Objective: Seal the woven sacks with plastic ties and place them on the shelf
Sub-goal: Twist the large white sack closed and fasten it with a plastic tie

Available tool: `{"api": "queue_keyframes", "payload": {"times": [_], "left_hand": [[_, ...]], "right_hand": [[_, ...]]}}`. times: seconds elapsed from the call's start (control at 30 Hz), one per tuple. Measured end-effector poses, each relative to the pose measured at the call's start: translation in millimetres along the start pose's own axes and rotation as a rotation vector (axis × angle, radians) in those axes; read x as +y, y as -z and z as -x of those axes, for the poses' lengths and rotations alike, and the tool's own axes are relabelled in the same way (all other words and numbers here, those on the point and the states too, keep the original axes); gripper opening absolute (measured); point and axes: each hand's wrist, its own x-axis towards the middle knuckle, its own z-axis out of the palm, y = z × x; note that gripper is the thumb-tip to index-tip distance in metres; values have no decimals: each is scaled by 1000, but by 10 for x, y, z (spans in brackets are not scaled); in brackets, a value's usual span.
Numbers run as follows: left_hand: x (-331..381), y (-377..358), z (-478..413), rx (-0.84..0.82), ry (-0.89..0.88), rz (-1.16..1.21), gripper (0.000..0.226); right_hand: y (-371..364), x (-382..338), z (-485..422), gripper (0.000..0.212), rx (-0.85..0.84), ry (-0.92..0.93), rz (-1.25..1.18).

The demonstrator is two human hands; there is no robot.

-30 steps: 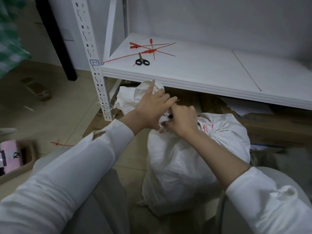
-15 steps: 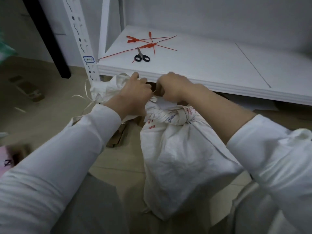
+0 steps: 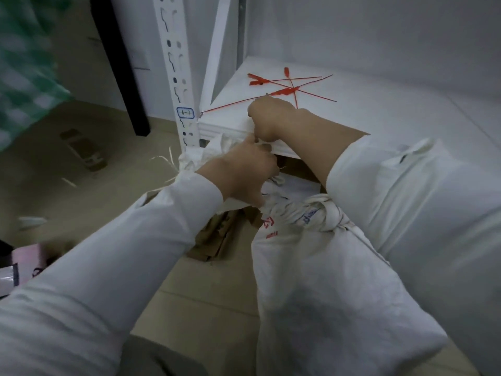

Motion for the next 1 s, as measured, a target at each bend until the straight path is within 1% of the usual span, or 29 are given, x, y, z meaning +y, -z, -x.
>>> {"api": "queue_keyframes", "payload": {"times": [0.07, 0.1, 0.2, 0.23, 0.33, 0.4, 0.47, 0.6, 0.7, 0.83, 0.9, 1.0], "left_hand": [[-67, -89, -28, 14, -33, 6, 52], [-108, -116, -41, 19, -41, 10, 52], [-236, -175, -81, 32, -32, 26, 53], [-267, -198, -94, 31, -23, 30, 54], [-327, -270, -109, 7, 12, 61, 55], [-347, -290, -120, 0, 18, 73, 57], [-352, -294, -127, 0, 13, 88, 56], [-352, -261, -127, -15, 6, 114, 53], [-349, -228, -134, -23, 5, 101, 56], [-331, -182, -136, -64, 7, 86, 57], [-311, -137, -116, -80, 13, 85, 54], [-265, -49, -96, -102, 23, 79, 48]], "right_hand": [[-44, -8, -179, 28, 10, -2, -5], [-80, -8, -272, 30, 15, -1, -12], [-192, -26, -520, 52, 14, -2, -70], [-213, -38, -578, 56, 15, 3, -81], [-261, -61, -709, 59, -3, 22, -71], [-298, -68, -778, 57, -33, 32, -42], [-321, -49, -811, 52, -24, 33, -16], [-213, -36, -742, 41, 94, 74, 161], [-107, -62, -669, 33, 145, 138, 346], [-7, -125, -570, 25, 138, 228, 520], [20, -150, -532, 20, 133, 294, 578], [64, -148, -481, 24, 119, 391, 667]]}}
